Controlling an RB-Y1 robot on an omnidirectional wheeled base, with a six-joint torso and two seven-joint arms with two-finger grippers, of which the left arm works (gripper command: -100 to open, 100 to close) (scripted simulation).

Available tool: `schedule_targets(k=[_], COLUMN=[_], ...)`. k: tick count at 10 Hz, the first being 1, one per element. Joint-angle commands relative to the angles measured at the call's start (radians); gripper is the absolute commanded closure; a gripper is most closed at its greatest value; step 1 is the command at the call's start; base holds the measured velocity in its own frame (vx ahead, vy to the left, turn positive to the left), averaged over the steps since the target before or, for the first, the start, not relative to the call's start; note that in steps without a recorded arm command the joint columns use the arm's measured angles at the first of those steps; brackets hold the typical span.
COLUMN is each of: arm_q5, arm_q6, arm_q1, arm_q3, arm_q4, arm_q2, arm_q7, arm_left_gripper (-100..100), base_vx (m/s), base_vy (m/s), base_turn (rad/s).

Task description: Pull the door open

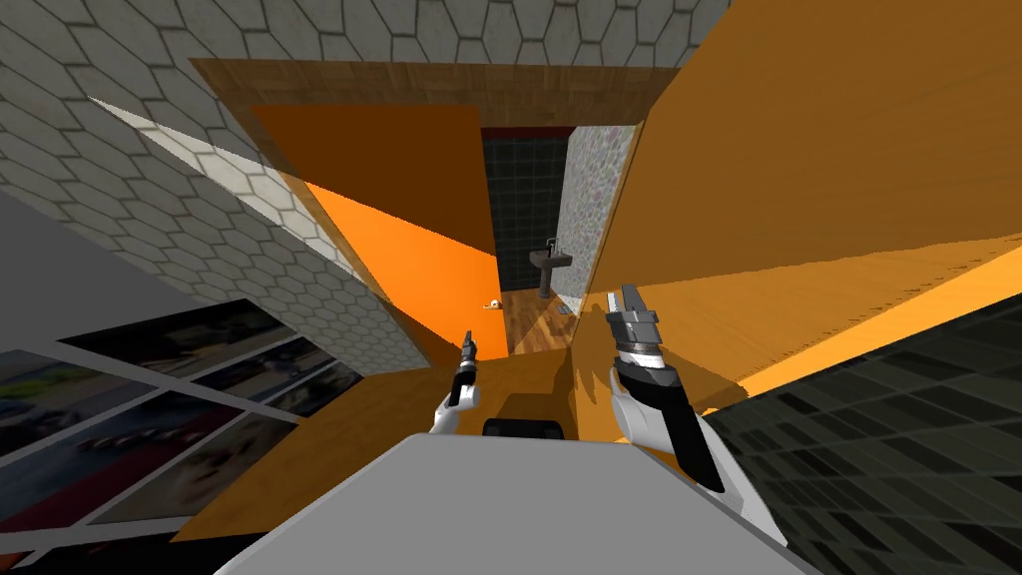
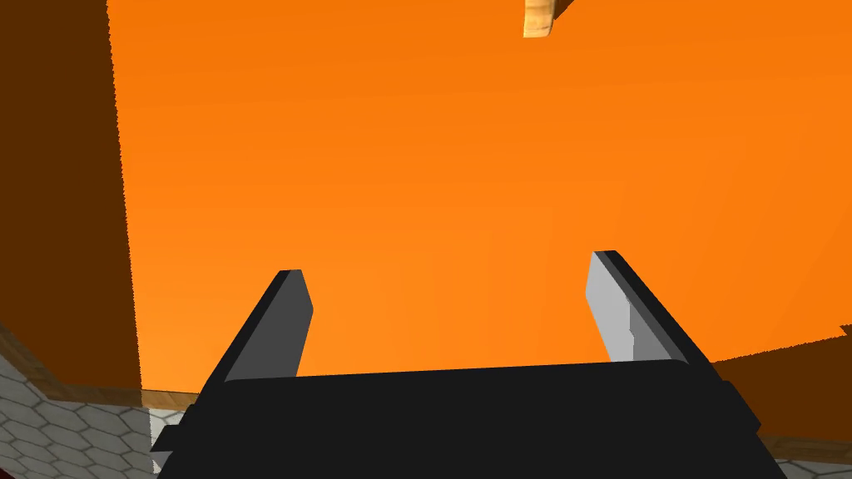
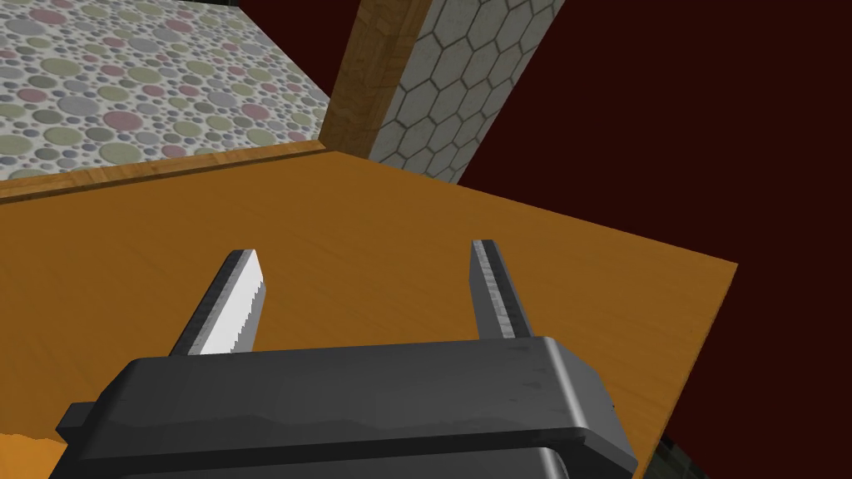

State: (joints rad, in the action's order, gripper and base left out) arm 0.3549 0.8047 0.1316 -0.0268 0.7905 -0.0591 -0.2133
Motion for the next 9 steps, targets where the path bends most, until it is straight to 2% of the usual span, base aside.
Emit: schedule_targets(k=[1, 3, 4, 5, 7, 9], arm_q5=[0.013, 0.028, 0.043, 0.049, 0.073, 0.086], arm_q6=[0.013, 0.026, 0.038, 0.044, 0.064, 0.075], arm_q1=[0.020, 0.040, 0.061, 0.070, 0.102, 0.121], arm_q3=[0.000, 0.000, 0.000, 0.000, 0.000, 0.000], arm_q4=[-0.045, -0.091, -0.137, -0.157, -0.229, -0.270], arm_q2=[0.004, 0.010, 0.016, 0.019, 0.031, 0.039], arm_q7=[-0.007, -0.016, -0.024, -0.028, -0.042, -0.050], arm_left_gripper=[-100, -100, -100, -100, -100, -100], base_vx=[0.083, 0.092, 0.142, 0.144, 0.165, 0.163], base_vy=[0.023, 0.023, 0.011, 0.019, 0.013, 0.012], base_turn=[-0.035, -0.045, -0.076, -0.064, -0.099, -0.076])
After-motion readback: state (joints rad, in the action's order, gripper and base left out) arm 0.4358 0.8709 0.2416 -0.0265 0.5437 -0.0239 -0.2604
